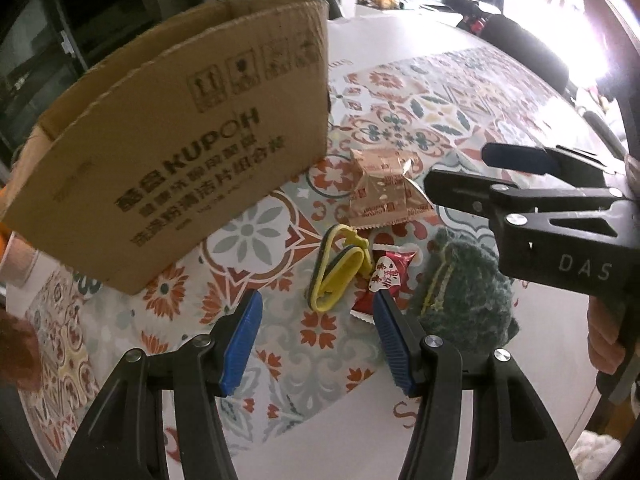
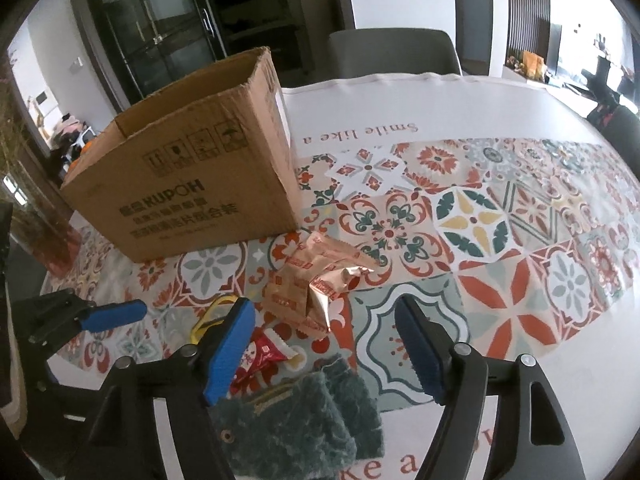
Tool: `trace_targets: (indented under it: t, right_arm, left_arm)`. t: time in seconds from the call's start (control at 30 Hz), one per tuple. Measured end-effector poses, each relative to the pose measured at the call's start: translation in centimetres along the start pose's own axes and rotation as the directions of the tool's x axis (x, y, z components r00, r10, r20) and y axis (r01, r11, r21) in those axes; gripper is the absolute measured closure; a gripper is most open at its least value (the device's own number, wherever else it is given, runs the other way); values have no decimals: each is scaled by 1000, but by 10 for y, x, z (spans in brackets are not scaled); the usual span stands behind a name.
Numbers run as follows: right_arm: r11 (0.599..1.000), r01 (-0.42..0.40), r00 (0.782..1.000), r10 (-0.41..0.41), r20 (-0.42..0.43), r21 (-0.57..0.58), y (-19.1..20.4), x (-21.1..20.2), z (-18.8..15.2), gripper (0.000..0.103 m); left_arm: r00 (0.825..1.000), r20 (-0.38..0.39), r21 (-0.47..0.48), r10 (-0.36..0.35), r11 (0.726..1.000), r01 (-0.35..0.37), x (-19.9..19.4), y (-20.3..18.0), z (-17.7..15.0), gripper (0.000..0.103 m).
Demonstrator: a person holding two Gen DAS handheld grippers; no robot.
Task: Organize soft objects
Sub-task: 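Withdraw both tools from the box and lower toward the yellow clip and snack packet, then grasp the yellow clip with the left tool while the right tool grasps the wrapped snack packet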
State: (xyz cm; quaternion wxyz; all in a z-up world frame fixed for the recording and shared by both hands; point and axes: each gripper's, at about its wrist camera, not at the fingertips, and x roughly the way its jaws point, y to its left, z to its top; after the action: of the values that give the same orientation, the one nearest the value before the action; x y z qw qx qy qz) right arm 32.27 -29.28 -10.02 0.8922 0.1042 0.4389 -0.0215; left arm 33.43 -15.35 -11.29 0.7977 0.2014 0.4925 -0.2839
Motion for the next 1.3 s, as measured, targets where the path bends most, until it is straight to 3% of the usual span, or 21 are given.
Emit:
trace_targets:
  t: [0.2, 0.87, 1.2, 1.3]
  right_arm:
    - [1000, -8, 1000, 9, -22, 25, -2, 18, 3, 22]
    - [991, -46, 994, 58, -94, 124, -6, 75, 15, 22]
    - [992, -40, 993, 53, -103, 120, -2, 94, 20, 22]
    - [993, -37, 994, 48, -97, 110, -2, 95, 20, 26]
  left_arm:
    - [999, -20, 45, -34, 998, 35, 14, 4, 5, 46]
    - [992, -29, 95, -126, 987, 129, 46, 5, 14, 49]
    - [988, -26, 63, -153, 986, 155, 60, 2, 12, 68]
    - [988, -11, 39, -155, 987, 155, 59, 3, 10, 73]
